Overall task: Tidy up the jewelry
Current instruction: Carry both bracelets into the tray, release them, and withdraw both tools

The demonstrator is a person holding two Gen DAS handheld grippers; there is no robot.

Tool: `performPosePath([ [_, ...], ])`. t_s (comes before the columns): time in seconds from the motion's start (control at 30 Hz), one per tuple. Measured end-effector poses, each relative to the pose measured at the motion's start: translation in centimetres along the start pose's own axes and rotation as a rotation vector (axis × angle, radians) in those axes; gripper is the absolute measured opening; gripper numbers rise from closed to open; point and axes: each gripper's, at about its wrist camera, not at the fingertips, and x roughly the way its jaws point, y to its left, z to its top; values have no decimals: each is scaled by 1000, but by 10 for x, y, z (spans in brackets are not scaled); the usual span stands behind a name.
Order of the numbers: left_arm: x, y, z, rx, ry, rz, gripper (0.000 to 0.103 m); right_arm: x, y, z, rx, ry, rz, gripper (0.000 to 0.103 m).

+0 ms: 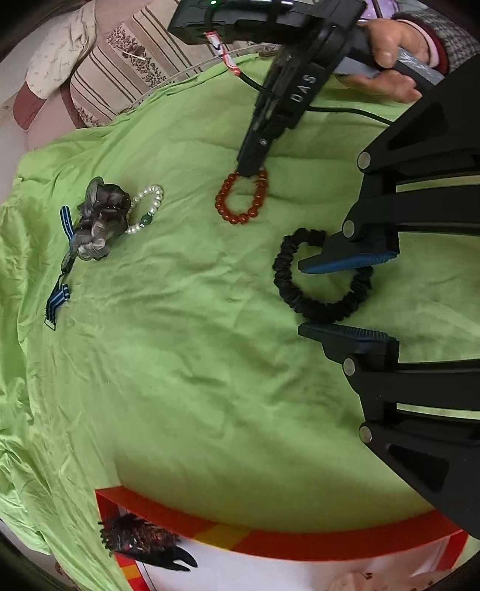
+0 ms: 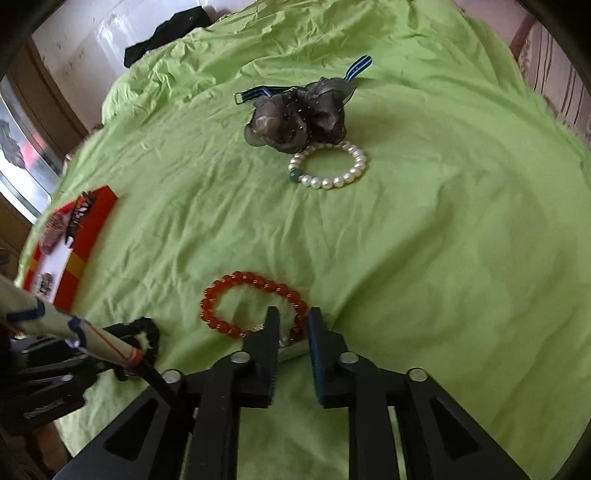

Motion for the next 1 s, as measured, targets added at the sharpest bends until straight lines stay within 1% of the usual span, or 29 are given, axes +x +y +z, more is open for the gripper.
performPosePath([
  [0.03,1,-2,0,5,0,0,26,3,2,-1,4,-6,10,23],
  [0.07,3,-3,0,10,0,4,25,5,3,-1,8,-11,18,27],
  [0.1,3,-5,0,15,-1,7,13,8,5,-3,13,-17,28,28],
  [0.13,5,-6,-1,20,2,11,7,11,7,-2,15,-19,28,28],
  [0.2,3,-5,-1,4,-3,3,7,14,10,-2,8,-24,31,26],
  [0.23,-1,-4,-1,-7,-8,-4,7,15,12,1,10,-26,36,22],
  [0.27,-5,-4,-1,-16,-17,-11,7,15,11,2,19,-25,53,9],
  [0.3,-14,-4,-1,-24,-33,-20,7,12,8,3,47,-20,93,9],
  [0.33,-21,-5,-2,-27,-45,-28,7,9,7,4,62,-27,109,9],
  [0.47,-61,-7,-6,-39,-108,-66,7,-15,12,5,71,-80,117,9],
  [0.63,-109,-1,-15,-66,-172,-93,7,-49,31,3,28,-128,134,9],
  [0.73,-133,6,-21,-80,-214,-80,7,-67,42,1,3,-146,128,9],
  [0.83,-154,21,-27,-107,-249,-60,7,-83,57,-1,-42,-172,98,9],
  [0.9,-169,37,-30,-126,-270,-42,7,-97,70,-3,-95,-190,65,9],
  [1.0,-190,68,-31,-167,-302,-8,7,-112,88,-5,-147,-204,65,9],
])
